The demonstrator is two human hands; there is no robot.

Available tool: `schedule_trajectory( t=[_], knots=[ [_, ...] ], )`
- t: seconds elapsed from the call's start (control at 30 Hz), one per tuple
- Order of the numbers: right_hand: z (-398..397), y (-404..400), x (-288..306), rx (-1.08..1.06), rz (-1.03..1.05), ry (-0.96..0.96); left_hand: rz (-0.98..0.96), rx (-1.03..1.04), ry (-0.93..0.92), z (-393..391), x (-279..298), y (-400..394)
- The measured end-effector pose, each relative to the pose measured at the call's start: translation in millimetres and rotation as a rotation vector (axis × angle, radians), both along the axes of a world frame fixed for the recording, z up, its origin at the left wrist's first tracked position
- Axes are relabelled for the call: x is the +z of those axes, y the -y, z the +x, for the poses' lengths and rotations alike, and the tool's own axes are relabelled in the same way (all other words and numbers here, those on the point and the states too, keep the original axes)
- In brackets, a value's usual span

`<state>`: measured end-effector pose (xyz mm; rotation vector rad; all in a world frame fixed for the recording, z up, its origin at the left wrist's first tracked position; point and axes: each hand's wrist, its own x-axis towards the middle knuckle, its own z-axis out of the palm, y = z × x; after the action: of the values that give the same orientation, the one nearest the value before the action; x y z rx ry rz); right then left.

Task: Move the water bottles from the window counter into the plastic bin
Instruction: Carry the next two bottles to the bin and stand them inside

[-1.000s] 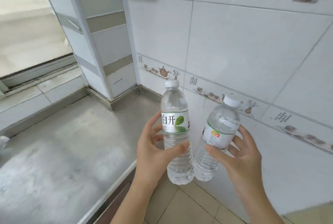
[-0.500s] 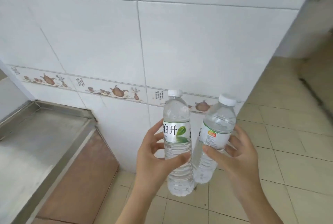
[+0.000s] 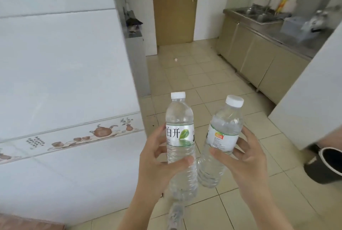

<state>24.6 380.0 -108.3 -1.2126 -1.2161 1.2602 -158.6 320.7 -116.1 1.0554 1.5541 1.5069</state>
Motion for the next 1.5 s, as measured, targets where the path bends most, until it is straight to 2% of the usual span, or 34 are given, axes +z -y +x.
schedule_trajectory(
  t=[0.3,0.63,0.9,1.5],
  knots=[
    [49.8,-122.4,-9.6,-0.209,0.011,0.066,0.007,-0.162,0.065,43.3,-8.7,-165.6],
    [96.4,-270.7,14.1,-0.365,0.037,0.100,0.042,-0.345,0.081,87.0,8.3,-352.3],
    [135.7,-390.4,4.0,-0.398,0.039,0.106,0.038,-0.370,0.056,123.9,-0.6,-480.8],
    [238.4,-736.2,1.9,-0.443,0.029,0.078,0.042,-0.383,0.028,225.7,1.8,-828.6]
  ],
)
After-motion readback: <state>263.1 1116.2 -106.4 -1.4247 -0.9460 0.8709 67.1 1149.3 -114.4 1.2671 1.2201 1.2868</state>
